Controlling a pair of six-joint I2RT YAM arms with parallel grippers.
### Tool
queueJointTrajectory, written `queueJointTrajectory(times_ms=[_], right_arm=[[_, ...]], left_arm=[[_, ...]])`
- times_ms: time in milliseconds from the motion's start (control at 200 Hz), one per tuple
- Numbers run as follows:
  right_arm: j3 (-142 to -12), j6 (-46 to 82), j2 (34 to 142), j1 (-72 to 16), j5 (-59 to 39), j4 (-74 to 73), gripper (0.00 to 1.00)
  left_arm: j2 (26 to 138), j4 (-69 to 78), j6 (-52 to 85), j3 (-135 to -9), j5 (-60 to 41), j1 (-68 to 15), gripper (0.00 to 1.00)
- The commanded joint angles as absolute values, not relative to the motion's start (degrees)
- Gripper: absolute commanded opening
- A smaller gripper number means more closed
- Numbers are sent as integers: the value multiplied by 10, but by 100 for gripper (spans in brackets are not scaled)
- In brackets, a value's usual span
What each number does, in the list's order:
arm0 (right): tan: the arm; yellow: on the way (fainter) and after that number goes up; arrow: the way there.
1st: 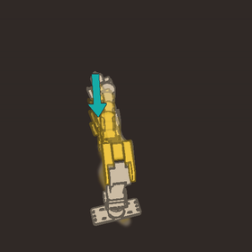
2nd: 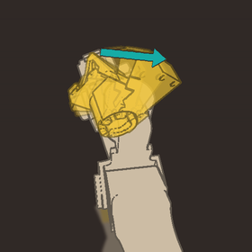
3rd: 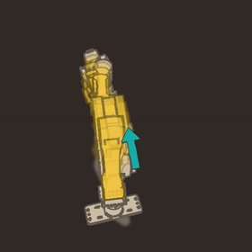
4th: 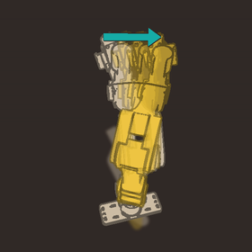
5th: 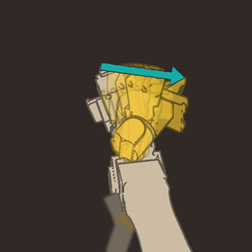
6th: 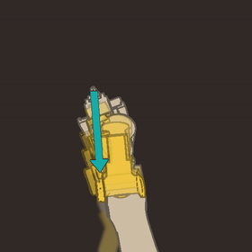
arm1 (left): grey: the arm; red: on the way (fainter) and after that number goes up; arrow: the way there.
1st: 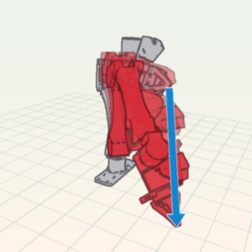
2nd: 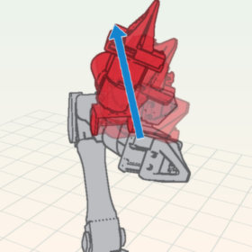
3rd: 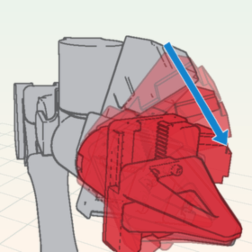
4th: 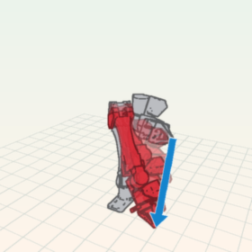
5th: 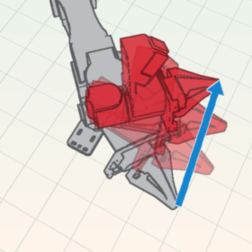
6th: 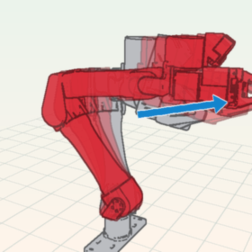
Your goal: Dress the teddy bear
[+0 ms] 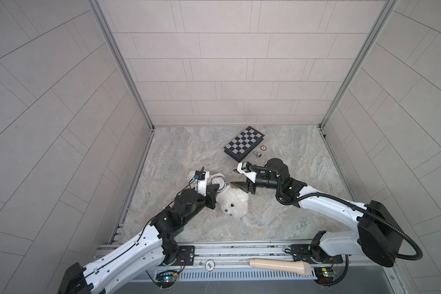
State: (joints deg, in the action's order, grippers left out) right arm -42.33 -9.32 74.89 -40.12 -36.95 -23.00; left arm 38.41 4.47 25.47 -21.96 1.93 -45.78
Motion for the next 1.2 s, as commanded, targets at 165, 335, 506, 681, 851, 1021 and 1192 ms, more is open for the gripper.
queueJointTrajectory(times_ms=[165,335,506,681,851,1021,1192], right_arm=[[-387,-71,758,-404,-418,-302,58],[-401,-45,796,-404,-422,-343,58],[-413,-34,834,-407,-433,-378,58],[-423,-51,865,-407,-449,-364,56],[-429,-69,881,-407,-441,-344,52],[-433,-90,888,-407,-435,-323,36],[-439,-99,886,-407,-436,-300,24]], left_arm=[[396,90,255,-243,-2,-461,0],[402,109,259,-241,-33,-460,0],[403,114,260,-247,-55,-461,0],[399,111,258,-252,-62,-461,0],[391,117,255,-248,-73,-461,0],[380,119,257,-242,-68,-462,0],[376,118,256,-236,-53,-462,0]])
